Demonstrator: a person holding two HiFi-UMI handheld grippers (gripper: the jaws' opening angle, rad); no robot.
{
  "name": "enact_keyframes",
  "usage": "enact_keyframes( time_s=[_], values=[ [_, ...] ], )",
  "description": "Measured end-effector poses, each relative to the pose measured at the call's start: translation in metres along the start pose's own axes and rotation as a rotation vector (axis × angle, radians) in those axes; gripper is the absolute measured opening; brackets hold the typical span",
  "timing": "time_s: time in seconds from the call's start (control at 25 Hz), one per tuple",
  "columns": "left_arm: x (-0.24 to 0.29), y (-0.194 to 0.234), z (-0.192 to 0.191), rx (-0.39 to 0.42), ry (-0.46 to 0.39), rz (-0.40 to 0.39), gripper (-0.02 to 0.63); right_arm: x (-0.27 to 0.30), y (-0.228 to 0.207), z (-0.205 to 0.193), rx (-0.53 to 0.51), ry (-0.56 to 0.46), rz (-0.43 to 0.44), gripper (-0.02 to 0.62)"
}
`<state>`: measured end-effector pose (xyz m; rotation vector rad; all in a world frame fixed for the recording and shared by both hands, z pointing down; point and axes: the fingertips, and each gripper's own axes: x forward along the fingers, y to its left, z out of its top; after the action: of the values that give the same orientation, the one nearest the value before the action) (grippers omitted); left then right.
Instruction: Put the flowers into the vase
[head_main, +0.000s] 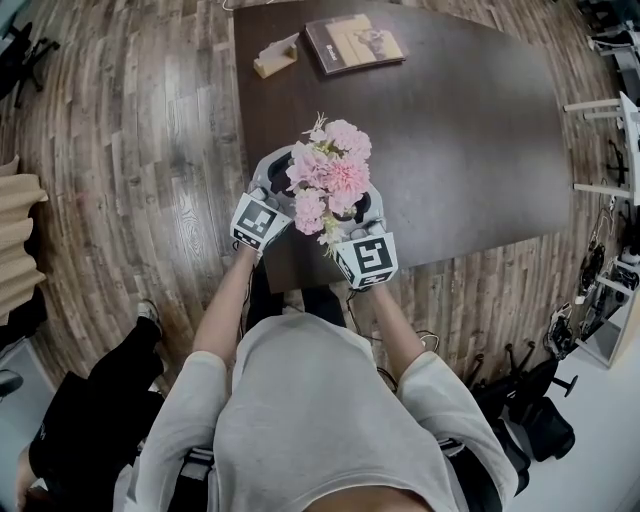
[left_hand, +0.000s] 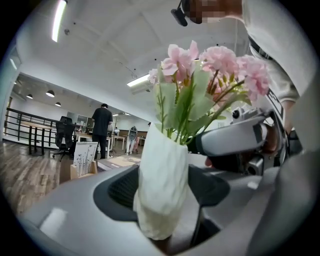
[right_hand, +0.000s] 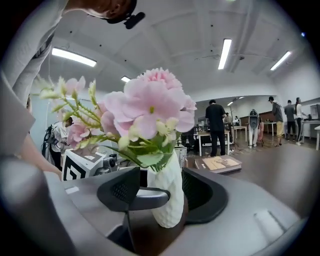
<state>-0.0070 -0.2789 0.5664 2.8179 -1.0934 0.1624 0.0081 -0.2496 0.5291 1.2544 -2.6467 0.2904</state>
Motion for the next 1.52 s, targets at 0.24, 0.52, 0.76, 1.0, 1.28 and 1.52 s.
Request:
enact_keyframes(
  time_s=[0.24, 0.52, 0.76, 1.0, 1.28, 1.52],
  values=[
    [-0.003, -0.002, -0.002, 0.0, 0.01, -0.015, 0.31, -0.004, -0.004, -0.016, 0.029, 0.028, 0.012, 0.255],
    [-0.012, 0.0, -0.006, -0.01, 0.019, -0.008, 0.316, -0.006, -0.007, -0.018, 0.021, 0.036, 0.013, 0.256],
    [-0.017, -0.002, -0.009, -0.009, 0.027, -0.008, 0.316, -0.007, -0.006, -0.02, 0.027, 0.038, 0.013, 0.252],
    [-0.027, -0.004, -0.014, -0.013, 0.04, 0.011, 0.314, -0.013, -0.006, -0.027, 0.042, 0.043, 0.001, 0.184],
    [-0.053, -0.011, -0.022, -0.027, 0.054, 0.068, 0.251, -0.027, -0.003, -0.037, 0.054, 0.057, -0.014, 0.097],
    [-0.075, -0.033, -0.019, -0.059, 0.063, 0.061, 0.023, -0.046, 0.009, -0.038, 0.102, 0.045, 0.032, 0.0]
  ],
)
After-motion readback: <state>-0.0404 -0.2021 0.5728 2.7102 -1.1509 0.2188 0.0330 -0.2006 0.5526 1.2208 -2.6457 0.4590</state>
